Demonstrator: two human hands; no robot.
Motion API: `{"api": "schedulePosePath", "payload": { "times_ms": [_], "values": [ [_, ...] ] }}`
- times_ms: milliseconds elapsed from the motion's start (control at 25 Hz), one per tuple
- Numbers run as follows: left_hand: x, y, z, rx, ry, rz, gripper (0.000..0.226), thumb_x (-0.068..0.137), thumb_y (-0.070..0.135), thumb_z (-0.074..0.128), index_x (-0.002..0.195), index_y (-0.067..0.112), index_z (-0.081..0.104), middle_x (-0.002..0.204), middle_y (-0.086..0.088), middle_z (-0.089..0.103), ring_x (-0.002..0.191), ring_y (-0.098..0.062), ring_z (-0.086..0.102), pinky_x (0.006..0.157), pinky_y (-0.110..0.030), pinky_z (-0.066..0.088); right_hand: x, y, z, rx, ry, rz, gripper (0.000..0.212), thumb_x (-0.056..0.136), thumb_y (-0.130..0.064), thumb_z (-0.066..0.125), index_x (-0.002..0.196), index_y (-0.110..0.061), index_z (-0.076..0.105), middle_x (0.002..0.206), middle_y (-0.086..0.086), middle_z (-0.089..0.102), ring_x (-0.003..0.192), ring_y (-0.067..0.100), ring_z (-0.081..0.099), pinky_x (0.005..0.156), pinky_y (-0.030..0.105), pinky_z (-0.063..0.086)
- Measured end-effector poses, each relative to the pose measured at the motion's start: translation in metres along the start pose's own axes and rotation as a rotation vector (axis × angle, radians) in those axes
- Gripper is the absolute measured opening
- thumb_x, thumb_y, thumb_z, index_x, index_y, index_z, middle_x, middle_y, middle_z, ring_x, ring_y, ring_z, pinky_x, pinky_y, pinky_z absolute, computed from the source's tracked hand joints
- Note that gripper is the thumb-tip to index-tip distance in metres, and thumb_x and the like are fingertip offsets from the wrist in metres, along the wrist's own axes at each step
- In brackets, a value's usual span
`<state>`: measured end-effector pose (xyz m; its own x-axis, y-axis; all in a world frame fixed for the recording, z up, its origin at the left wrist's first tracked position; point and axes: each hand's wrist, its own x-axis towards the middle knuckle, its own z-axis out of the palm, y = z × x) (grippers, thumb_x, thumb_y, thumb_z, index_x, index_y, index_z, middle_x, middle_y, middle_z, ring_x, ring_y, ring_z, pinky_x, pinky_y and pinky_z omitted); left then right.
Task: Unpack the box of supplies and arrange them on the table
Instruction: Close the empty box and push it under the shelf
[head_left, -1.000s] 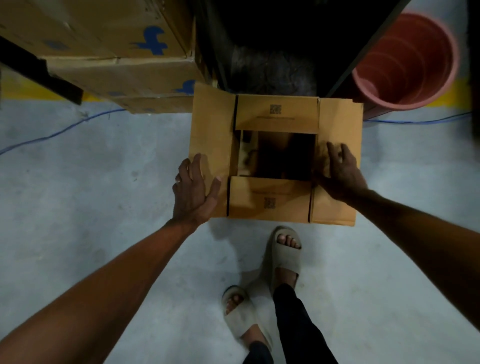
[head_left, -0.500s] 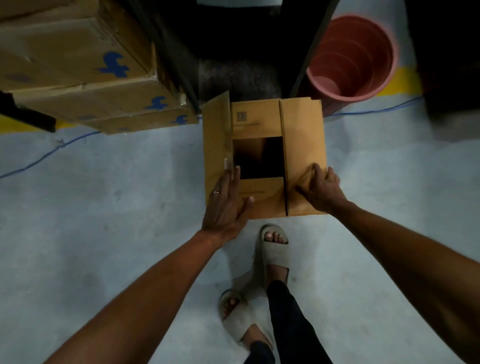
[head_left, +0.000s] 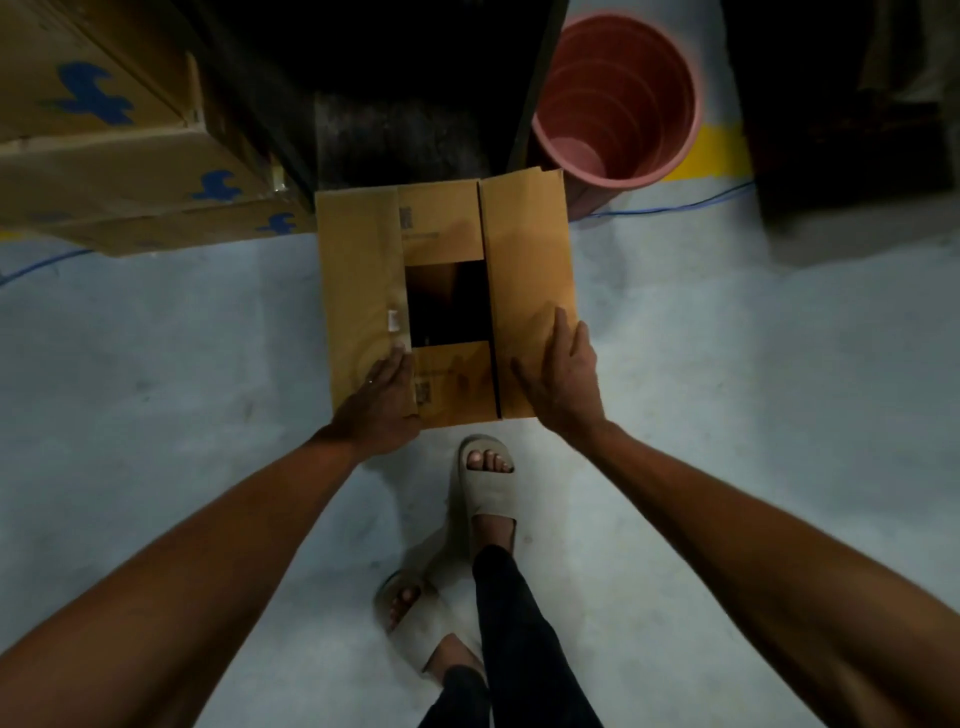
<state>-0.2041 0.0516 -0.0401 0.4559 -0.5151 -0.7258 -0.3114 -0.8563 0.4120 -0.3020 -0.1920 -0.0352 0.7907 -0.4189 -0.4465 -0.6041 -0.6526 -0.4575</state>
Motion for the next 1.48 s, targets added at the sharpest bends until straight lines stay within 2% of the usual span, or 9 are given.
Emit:
{"api": "schedulePosePath", "payload": {
  "times_ms": [200, 320, 440, 560, 800, 960, 1080, 1200, 1480],
  "values": [
    [-0.013, 0.010, -0.004, -0.089, 0.106, 0.012, 0.093, 0.091, 0.026, 0.062, 0.157, 0.019, -0.002, 0.165, 0.003, -0.009, 0.152, -0.024, 0.003, 0.116, -0.049, 0.028, -0.034, -0.036, -0.003, 0.109, 0.222, -0.142, 0.071, 0.099, -0.042, 0.047, 0.156, -0.011, 0.017, 0.156, 0.019, 0.031, 0.133, 0.035, 0.043, 0.109, 0.045, 0.042],
    [-0.016, 0.008, 0.001, -0.195, 0.171, -0.003, 0.098, 0.088, 0.037, 0.065, 0.157, 0.026, -0.004, 0.165, 0.003, -0.004, 0.150, -0.025, 0.013, 0.116, -0.046, 0.032, -0.053, -0.061, 0.005, 0.210, 0.029, -0.318, 0.066, 0.102, -0.038, 0.046, 0.156, -0.013, 0.020, 0.160, 0.009, 0.029, 0.143, 0.023, 0.035, 0.116, 0.034, 0.035],
    [-0.018, 0.002, 0.004, -0.293, 0.237, -0.068, 0.096, 0.091, 0.048, 0.060, 0.156, 0.027, -0.008, 0.165, 0.003, -0.004, 0.151, -0.027, 0.009, 0.119, -0.051, 0.025, -0.050, -0.063, 0.026, 0.108, -0.175, -0.442, 0.065, 0.104, -0.051, 0.027, 0.155, -0.011, 0.024, 0.160, 0.010, 0.029, 0.147, 0.026, 0.027, 0.117, 0.044, 0.034],
    [-0.020, -0.015, 0.001, -0.262, 0.207, -0.141, 0.089, 0.089, 0.053, 0.052, 0.156, 0.031, -0.002, 0.164, 0.002, -0.010, 0.150, -0.031, 0.002, 0.117, -0.059, 0.021, -0.026, -0.047, 0.043, -0.012, -0.170, -0.415, 0.073, 0.100, -0.058, 0.011, 0.151, -0.012, 0.034, 0.156, 0.019, 0.033, 0.143, 0.037, 0.032, 0.108, 0.054, 0.041],
    [0.000, -0.046, -0.012, -0.248, 0.229, -0.132, 0.091, 0.077, 0.069, 0.048, 0.152, 0.048, 0.000, 0.161, -0.004, -0.017, 0.146, -0.043, 0.002, 0.115, -0.062, 0.021, 0.045, -0.040, 0.065, -0.216, -0.308, -0.198, 0.073, 0.092, -0.061, 0.029, 0.155, -0.034, 0.004, 0.162, 0.021, 0.004, 0.145, 0.051, 0.011, 0.107, 0.063, 0.037],
    [0.033, -0.052, -0.026, -0.337, 0.259, -0.184, 0.101, 0.078, 0.040, 0.078, 0.152, 0.049, 0.009, 0.160, -0.013, -0.010, 0.146, -0.045, 0.007, 0.119, -0.057, 0.020, 0.075, -0.047, 0.066, -0.025, -0.321, -0.113, 0.095, 0.086, -0.041, 0.067, 0.151, -0.042, -0.003, 0.157, 0.024, 0.004, 0.130, 0.052, 0.037, 0.089, 0.055, 0.055],
    [0.039, -0.045, -0.028, -0.362, 0.304, -0.192, 0.104, 0.077, 0.024, 0.081, 0.151, 0.049, 0.012, 0.155, -0.011, 0.002, 0.141, -0.044, 0.018, 0.116, -0.057, 0.028, 0.073, -0.050, 0.063, -0.015, -0.256, -0.173, 0.102, 0.083, -0.026, 0.073, 0.154, -0.032, 0.000, 0.150, 0.022, 0.017, 0.115, 0.043, 0.052, 0.078, 0.044, 0.059],
    [0.031, -0.033, -0.019, -0.308, 0.373, -0.211, 0.100, 0.079, 0.022, 0.078, 0.151, 0.047, 0.013, 0.153, -0.009, 0.003, 0.136, -0.043, 0.021, 0.111, -0.061, 0.031, 0.069, -0.047, 0.065, -0.008, -0.227, -0.203, 0.103, 0.081, -0.032, 0.072, 0.153, -0.035, -0.001, 0.145, 0.021, 0.024, 0.105, 0.041, 0.059, 0.070, 0.047, 0.061],
    [0.027, -0.014, -0.044, -0.244, 0.581, -0.163, 0.093, 0.079, 0.028, 0.074, 0.150, 0.044, 0.017, 0.158, -0.011, -0.002, 0.137, -0.041, 0.021, 0.111, -0.058, 0.031, 0.083, -0.063, 0.032, -0.013, -0.087, -0.252, 0.116, 0.074, -0.031, 0.083, 0.154, -0.036, -0.001, 0.159, 0.018, 0.003, 0.123, 0.044, 0.051, 0.083, 0.051, 0.059]
  ]
}}
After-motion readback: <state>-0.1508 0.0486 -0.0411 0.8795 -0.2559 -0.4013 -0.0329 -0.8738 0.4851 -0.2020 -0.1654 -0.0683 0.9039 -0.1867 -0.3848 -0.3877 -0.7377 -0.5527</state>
